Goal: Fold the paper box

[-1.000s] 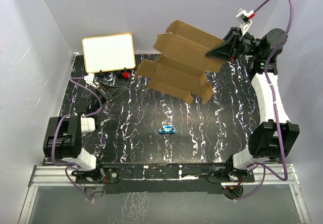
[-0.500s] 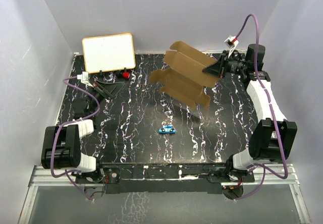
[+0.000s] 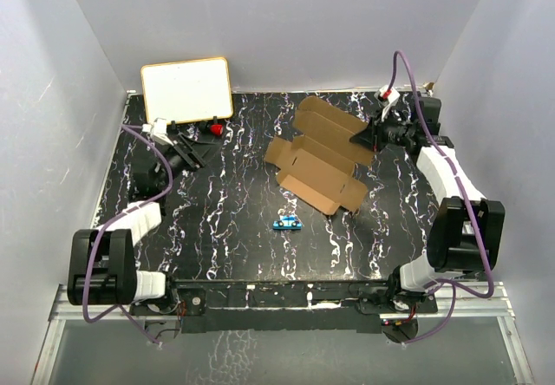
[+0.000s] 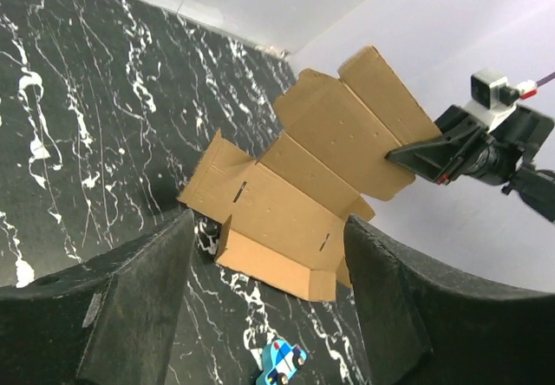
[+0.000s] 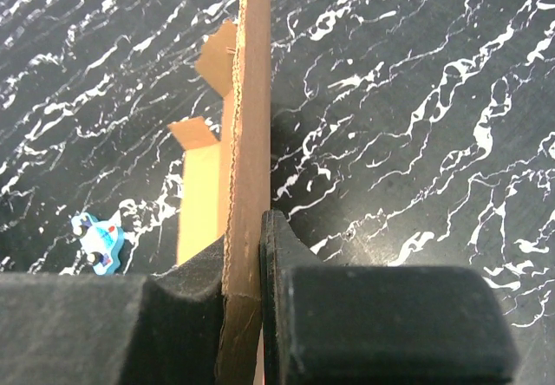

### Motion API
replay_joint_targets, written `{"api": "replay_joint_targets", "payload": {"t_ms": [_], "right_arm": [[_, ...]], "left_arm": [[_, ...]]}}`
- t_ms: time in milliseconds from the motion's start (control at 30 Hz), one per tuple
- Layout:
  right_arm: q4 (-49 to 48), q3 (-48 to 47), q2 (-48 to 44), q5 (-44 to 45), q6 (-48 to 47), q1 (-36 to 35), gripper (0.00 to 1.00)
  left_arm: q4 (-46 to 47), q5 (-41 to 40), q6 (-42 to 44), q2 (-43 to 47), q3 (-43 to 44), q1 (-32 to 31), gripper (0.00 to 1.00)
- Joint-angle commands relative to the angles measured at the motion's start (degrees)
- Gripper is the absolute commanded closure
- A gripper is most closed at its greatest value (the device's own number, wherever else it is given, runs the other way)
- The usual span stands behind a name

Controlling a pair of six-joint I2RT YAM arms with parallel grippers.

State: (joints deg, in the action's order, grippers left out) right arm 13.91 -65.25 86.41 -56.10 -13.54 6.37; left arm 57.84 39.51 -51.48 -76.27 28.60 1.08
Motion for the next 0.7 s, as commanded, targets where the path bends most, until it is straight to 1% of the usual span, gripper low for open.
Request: {"api": "replay_joint_targets", "payload": {"t_ms": [0, 167, 367, 500, 567, 667], "right_arm": [[-4.7, 1.8, -0.7, 0.8, -7.3, -1.1, 0.92], [-4.6, 3.5, -1.5, -1.1, -11.9, -2.6, 0.92], [-4.4, 6.1, -4.5, -2.4, -21.0, -5.9, 0.92], [-2.2, 6.7, -5.4, -4.5, -28.0, -7.9, 0.92], [-1.6, 7.1, -5.7, -5.2, -29.5, -8.2, 0.92], [-1.7, 7.1, -5.6, -5.6, -29.1, -8.2, 0.92]], "left_arm": [[-13.7, -4.3, 11.8, 3.8, 3.2, -4.1, 0.33], [-16.2, -6.6, 14.4, 3.0, 3.5, -5.7, 0.33], [-18.7, -7.9, 19.5, 1.1, 5.2, -8.2, 0.30], [-18.6, -8.8, 22.2, -1.1, 5.3, -9.6, 0.29], [-18.5, -9.1, 22.8, -2.5, 5.4, -10.5, 0.28], [-20.3, -9.4, 23.7, -5.2, 6.7, -12.4, 0.27]]}}
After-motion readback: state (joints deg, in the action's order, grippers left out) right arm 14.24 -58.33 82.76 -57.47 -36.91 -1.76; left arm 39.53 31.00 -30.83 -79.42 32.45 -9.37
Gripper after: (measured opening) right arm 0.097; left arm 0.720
